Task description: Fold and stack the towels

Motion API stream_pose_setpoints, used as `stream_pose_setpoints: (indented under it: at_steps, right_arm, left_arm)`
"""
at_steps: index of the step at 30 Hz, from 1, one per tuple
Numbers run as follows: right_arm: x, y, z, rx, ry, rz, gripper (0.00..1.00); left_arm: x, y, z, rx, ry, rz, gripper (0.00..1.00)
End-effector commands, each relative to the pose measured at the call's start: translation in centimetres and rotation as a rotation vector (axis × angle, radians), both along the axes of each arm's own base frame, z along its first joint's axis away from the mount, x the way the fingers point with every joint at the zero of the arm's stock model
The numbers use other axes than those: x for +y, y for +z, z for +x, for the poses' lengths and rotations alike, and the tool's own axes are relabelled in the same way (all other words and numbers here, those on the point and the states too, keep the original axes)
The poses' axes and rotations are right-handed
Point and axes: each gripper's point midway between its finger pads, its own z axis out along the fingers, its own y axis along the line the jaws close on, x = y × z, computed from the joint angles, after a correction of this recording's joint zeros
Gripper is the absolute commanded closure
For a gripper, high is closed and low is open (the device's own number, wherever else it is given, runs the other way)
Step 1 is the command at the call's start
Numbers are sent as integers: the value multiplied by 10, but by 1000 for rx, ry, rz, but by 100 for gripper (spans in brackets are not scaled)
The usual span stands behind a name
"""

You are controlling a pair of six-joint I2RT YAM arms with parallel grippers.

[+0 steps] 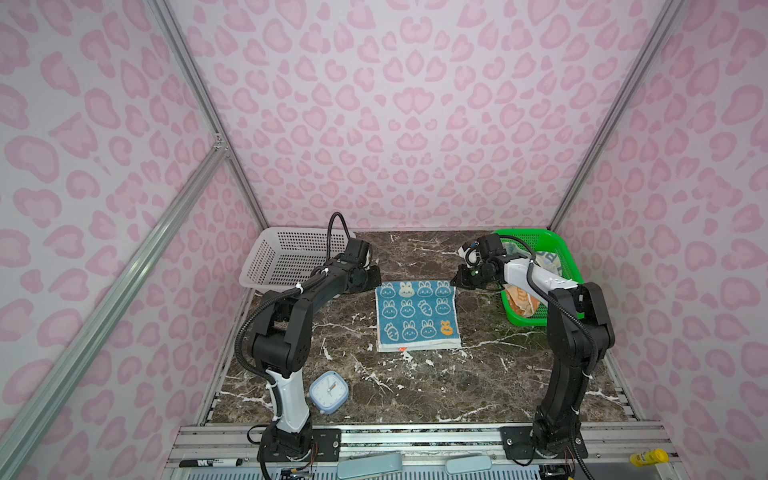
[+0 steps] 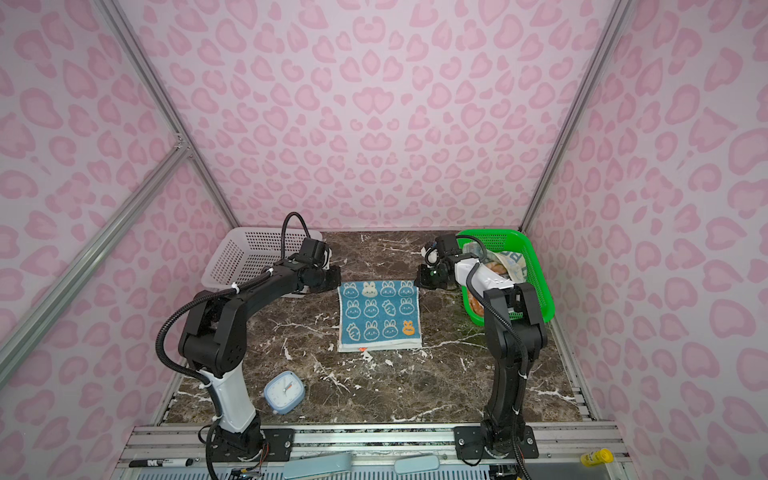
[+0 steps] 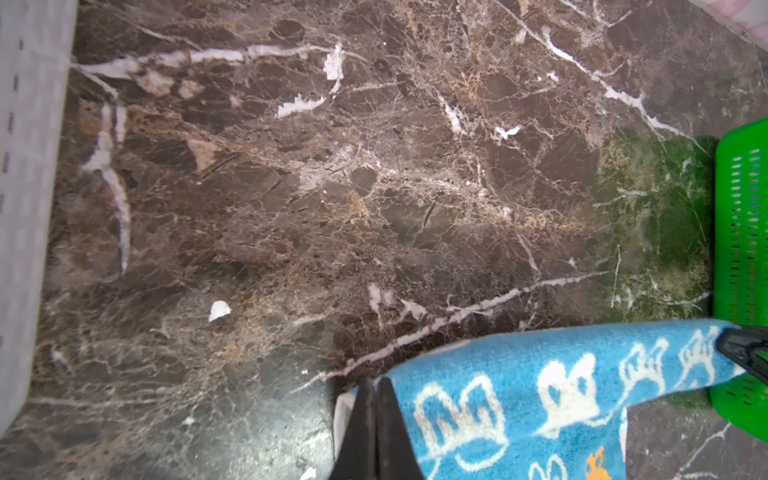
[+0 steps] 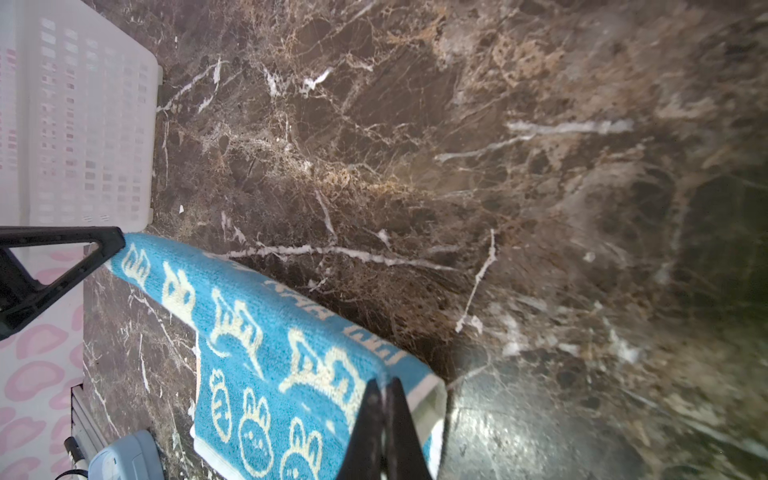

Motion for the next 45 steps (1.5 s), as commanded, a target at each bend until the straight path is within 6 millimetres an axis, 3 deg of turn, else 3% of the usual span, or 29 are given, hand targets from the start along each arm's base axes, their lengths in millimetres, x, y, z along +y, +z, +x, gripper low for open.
stream_pose_setpoints:
  at_steps: [1,8,14,27,32,38,45]
  right_arm:
    - [-3,-6,2,12,-12,-19,100]
    - [-5,2,-9,10,-27,-9,100]
    - [-9,0,-39,27,-37,-6,100]
    - [-18,-37,-95,94,-53,-45,100]
    - [-14,-58,-108,132,-48,-71,100]
    - [-9,-73,-109,164,-71,-49,100]
    - [-2,-80,-85,186,-110,-9,100]
  left_arm:
    - [3,0,6,-12,18,15,96]
    - [4,12,2,-26,34,-8,96]
    - [12,1,-27,14,72,-32,96]
    - [7,-31,-98,95,71,-49,96]
    - [6,-50,-113,136,74,-29,96]
    - [7,-71,-107,177,64,31,96]
    - [5,-62,-72,154,63,52,96]
